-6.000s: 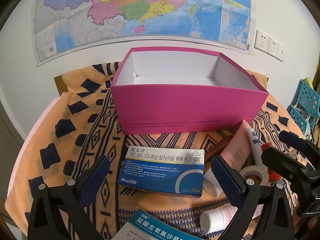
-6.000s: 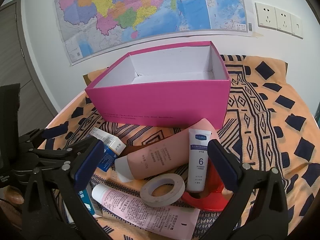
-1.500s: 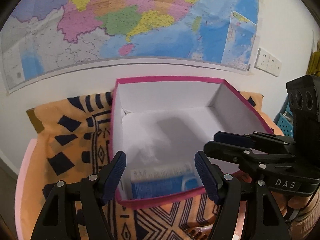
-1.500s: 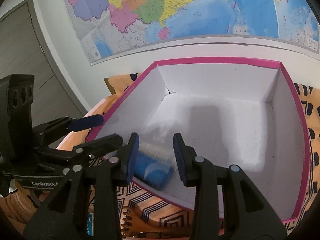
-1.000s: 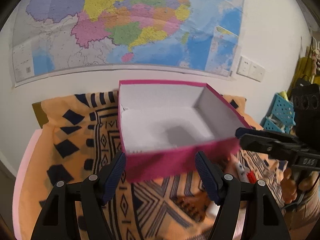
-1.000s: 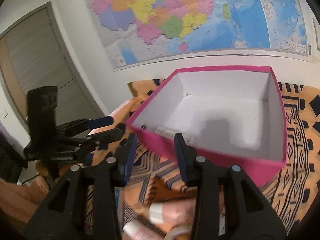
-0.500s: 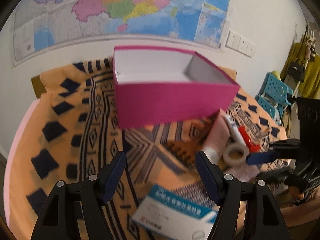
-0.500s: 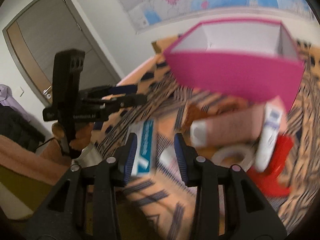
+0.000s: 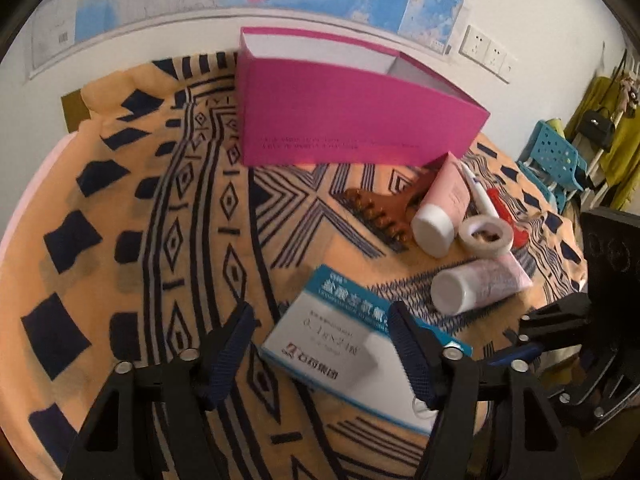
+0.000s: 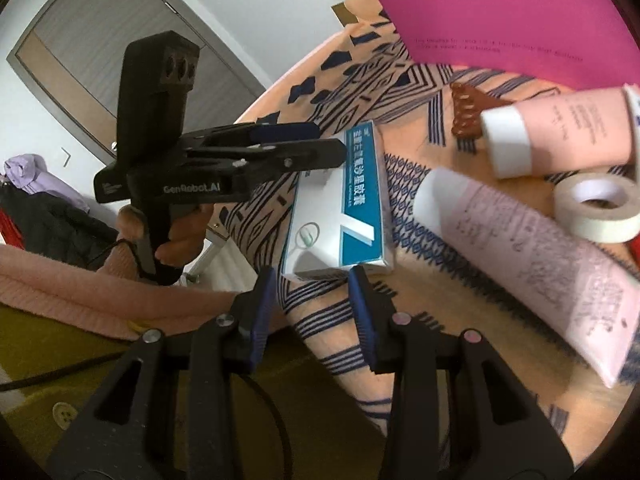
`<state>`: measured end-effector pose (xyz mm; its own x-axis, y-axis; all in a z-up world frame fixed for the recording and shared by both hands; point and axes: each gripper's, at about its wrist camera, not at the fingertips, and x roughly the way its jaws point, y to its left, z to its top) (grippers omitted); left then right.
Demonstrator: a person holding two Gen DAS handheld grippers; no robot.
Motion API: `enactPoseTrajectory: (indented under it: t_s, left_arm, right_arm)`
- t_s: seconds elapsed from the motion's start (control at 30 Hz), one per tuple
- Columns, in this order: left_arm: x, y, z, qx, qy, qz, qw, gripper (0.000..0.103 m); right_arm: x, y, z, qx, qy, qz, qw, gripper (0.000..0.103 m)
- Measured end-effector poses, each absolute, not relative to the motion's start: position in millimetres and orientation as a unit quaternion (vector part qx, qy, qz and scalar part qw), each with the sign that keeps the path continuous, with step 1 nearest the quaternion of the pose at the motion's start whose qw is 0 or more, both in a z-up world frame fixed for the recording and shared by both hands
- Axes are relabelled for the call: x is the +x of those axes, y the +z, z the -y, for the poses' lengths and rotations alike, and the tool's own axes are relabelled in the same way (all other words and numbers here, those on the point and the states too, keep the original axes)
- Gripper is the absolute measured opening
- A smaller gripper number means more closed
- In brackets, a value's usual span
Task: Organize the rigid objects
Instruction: 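Grasp the white-and-teal medicine box with the right tool and lift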
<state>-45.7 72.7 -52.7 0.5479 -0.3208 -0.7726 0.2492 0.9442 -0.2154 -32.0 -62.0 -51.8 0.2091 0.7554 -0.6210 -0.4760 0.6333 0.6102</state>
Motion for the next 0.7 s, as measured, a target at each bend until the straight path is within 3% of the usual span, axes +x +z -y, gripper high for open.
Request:
enactPoseTrajectory:
  t_s: [0.7]
  left_arm:
    - [-47.1, -56.4, -91.8, -0.075, -0.168, -0.452, 0.873, 0.065]
  right_arm:
    - [9.6, -42.1, 60.0, 0.146, 0.321, -0.445, 0.823, 0.041]
